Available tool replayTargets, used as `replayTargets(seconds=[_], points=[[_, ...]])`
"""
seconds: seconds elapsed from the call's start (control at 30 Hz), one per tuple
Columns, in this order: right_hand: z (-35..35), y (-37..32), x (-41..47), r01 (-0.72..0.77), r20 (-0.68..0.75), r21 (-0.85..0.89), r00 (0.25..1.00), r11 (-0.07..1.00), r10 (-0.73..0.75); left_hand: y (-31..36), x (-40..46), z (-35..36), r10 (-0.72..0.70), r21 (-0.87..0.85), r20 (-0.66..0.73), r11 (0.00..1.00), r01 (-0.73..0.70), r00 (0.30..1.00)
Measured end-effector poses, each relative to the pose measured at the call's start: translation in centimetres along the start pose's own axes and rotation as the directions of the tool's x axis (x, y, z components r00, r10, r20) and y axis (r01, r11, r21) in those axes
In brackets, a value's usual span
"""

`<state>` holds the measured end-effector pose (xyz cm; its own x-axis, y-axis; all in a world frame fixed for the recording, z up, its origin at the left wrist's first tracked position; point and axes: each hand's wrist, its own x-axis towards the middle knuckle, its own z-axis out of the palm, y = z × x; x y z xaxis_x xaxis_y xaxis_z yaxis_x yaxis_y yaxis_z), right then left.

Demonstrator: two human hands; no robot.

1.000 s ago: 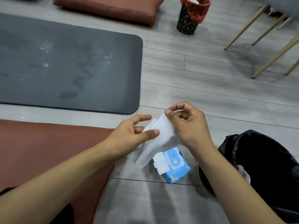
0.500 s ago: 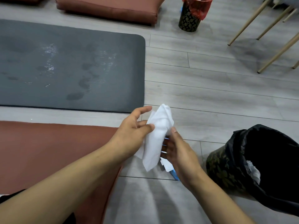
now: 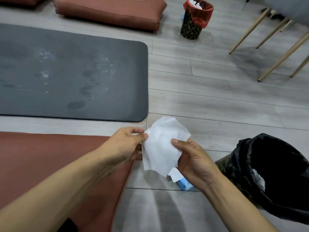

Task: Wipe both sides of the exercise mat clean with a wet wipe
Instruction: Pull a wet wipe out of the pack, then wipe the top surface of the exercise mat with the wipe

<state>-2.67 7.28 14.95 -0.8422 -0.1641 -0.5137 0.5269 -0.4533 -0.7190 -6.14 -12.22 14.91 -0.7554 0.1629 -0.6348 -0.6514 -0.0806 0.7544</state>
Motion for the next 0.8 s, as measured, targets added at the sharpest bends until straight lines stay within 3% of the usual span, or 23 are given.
replayTargets(seconds=[0.17,0.3,0.47,0.57,0.63,0.8], points=[[2.8,-1.6,1.3,0.020,-0.014,-0.155,1.000,0.988,-0.023,1.3,-0.7,-1.6,-0.048,-0.227,0.033,0.972,0.054,0.998],[6.0,-3.9,1.5,0.092,0.080,-0.265,0.994,0.960,-0.074,2.8,-2.3,-3.1,0.069,-0.354,-0.015,0.933,-0.069,0.998],[10.9,-5.6,1.3,0.126,0.201,-0.352,0.978,0.927,-0.057,4.4,-6.3,-7.1,0.314,0.004,-0.149,0.948,-0.317,0.938],[13.4,-6.0,1.8,0.025,0.189,-0.357,0.981,0.934,0.047,6.0,-8.8,-9.3,0.399,0.188,-0.131,0.909,-0.373,0.907],[15.3,-5.7,2.0,0.007,0.200,-0.416,0.976,0.909,0.085,6.9,-10.4,-10.6,0.407,0.246,-0.116,0.896,-0.371,0.906],[19.7,-4.4,3.2,0.146,0.262,-0.545,0.965,0.826,0.003,8.2,-13.1,-13.3,0.424,0.246,-0.183,0.893,-0.376,0.887]])
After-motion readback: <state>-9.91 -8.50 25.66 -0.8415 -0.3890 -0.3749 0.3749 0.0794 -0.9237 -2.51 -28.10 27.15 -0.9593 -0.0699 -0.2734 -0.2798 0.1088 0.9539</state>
